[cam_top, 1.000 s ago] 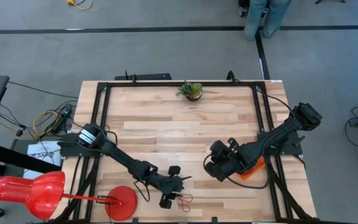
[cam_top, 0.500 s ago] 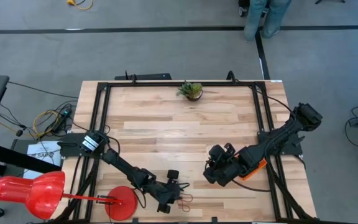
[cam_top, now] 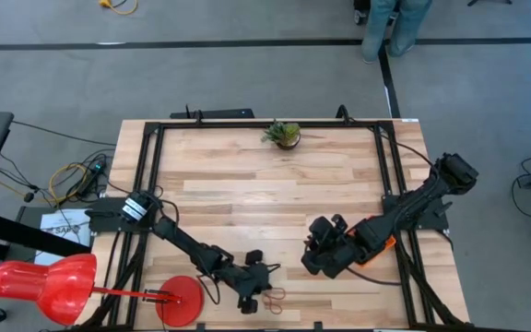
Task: Pick and place rubber bands into bin
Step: Put the red rubber band into the orange basket
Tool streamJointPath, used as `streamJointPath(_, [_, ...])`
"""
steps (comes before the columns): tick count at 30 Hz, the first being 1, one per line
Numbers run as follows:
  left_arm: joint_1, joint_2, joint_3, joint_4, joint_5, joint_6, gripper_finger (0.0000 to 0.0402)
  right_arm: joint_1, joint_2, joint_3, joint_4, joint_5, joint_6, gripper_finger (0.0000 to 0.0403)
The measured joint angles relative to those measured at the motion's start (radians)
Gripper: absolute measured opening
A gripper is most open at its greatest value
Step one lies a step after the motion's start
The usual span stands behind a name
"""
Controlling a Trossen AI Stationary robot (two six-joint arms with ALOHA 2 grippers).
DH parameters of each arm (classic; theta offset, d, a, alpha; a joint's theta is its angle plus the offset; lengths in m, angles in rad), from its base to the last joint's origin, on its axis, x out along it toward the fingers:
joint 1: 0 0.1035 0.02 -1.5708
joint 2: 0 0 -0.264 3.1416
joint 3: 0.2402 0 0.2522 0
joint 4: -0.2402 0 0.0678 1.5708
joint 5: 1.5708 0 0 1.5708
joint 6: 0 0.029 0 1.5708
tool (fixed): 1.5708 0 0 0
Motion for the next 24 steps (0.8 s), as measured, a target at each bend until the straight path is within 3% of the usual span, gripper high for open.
streamJointPath(6, [0.028, -0.121, -0.003, -0.020, -0.112, 0.061, 0.0000, -0.031, 0.000, 0.000, 0.028, 0.000, 0.000, 0.0081])
streamJointPath(11, [0.025, -0.205, -0.002, -0.051, -0.128, 0.110, 0.0000, -0.063, 0.000, 0.000, 0.076, 0.006, -0.010, 0.0081])
streamJointPath(17, [0.028, -0.274, -0.001, -0.117, -0.225, 0.194, 0.0000, -0.117, 0.000, 0.000, 0.091, 0.015, -0.164, 0.0081])
streamJointPath(24, [0.059, -0.276, -0.002, -0.239, -0.315, 0.215, 0.0000, -0.097, 0.020, 0.000, 0.288, -0.107, -0.515, 0.0081])
